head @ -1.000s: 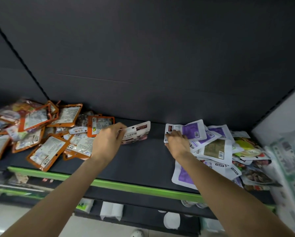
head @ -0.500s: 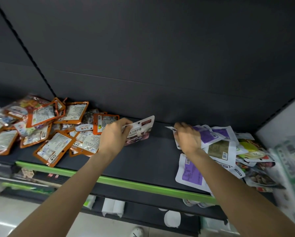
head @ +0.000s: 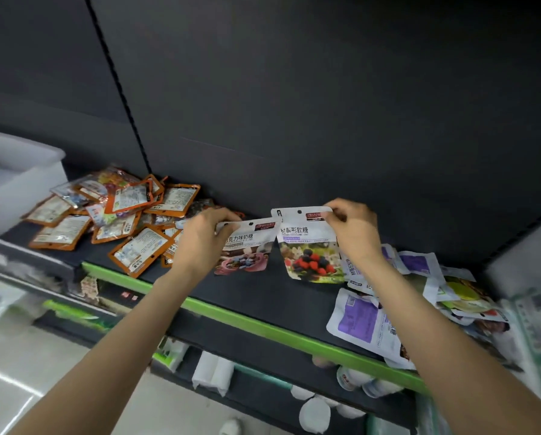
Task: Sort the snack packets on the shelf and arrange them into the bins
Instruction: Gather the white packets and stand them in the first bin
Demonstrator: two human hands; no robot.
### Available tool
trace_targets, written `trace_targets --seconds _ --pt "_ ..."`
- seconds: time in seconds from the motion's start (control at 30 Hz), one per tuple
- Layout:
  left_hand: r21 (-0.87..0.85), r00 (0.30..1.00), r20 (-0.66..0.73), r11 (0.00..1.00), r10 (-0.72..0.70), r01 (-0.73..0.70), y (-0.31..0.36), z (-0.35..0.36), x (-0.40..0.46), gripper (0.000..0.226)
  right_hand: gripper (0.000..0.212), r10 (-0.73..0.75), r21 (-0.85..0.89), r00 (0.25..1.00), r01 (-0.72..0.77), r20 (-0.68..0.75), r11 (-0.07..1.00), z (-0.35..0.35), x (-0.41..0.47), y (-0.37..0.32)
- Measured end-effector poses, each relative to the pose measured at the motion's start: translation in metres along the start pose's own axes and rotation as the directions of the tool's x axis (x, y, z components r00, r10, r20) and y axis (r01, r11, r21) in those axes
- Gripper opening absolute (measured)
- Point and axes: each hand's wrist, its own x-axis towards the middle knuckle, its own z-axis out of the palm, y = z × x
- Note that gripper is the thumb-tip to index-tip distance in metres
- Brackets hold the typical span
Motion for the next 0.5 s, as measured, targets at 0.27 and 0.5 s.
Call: trace_targets --seconds 0.27,0.5 --pt "0.038 0.989 -0.135 0.997 -0.068 0.074 -0.036 -0.074 -0.028 0.013 0.010 -0.072 0.165 0.997 0.075 -0.026 0.983 0.045 -0.013 -0.073" --pt "0.013 0.960 -0.250 0.991 -0.128 0.136 -0.116 -0.160 -0.038 0.012 0.013 -0.154 0.208 0.988 0.157 -0.034 0.965 0.123 -0.019 -0.181"
